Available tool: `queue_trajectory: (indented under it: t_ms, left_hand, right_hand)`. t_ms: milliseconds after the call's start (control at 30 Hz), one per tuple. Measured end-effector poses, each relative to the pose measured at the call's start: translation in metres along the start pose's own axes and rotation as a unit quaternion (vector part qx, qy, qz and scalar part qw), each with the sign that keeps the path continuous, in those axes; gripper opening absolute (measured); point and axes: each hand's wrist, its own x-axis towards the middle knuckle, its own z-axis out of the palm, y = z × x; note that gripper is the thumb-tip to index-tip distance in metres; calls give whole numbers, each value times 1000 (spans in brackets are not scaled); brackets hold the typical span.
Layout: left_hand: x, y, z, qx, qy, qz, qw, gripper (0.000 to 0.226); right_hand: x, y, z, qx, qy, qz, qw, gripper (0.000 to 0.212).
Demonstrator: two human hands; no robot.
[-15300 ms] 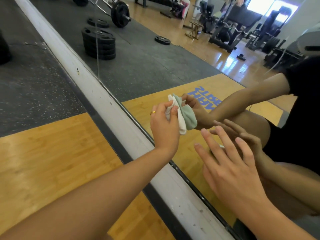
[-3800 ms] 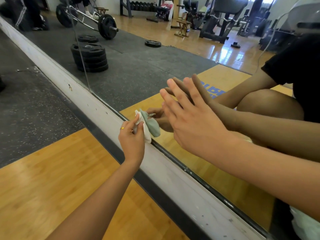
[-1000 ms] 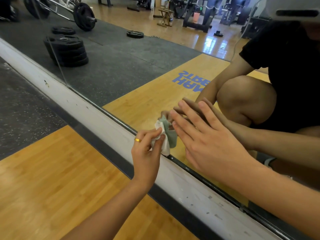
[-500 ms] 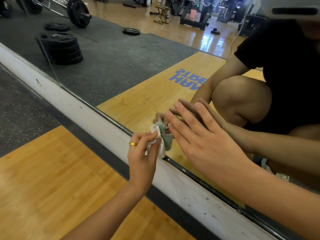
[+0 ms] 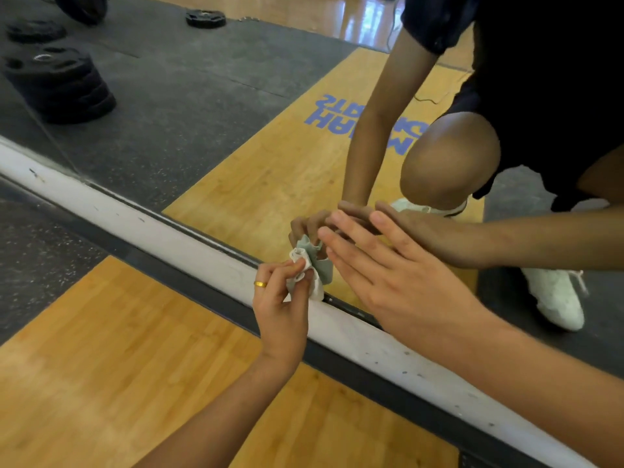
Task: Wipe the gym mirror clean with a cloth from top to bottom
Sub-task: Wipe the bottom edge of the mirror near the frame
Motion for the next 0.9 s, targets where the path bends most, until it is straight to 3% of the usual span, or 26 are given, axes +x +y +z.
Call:
queue_trajectory:
  t_ms: [233,367,567,700,900]
  left_hand:
    - [-8,-15,9,-34,41,26,998,23]
    - [-13,-10,12,-36,51,31,998,28]
    - [-16,14,12,-44,56,-9,997,25]
    - [-19,30,15,-33,77,55,995,26]
    - [-9,28,28,40,26,186,981,26]
  right_hand:
    - [-56,9,-25,64,135,31,988,49]
    - [-92,22,-7,2,132,105,986,55]
    - [-92,18,14,-44,144,140,979,54]
    - [-93,20,21,-58,159,132,977,51]
    - [-93,19,19,-32,177,136,974,47]
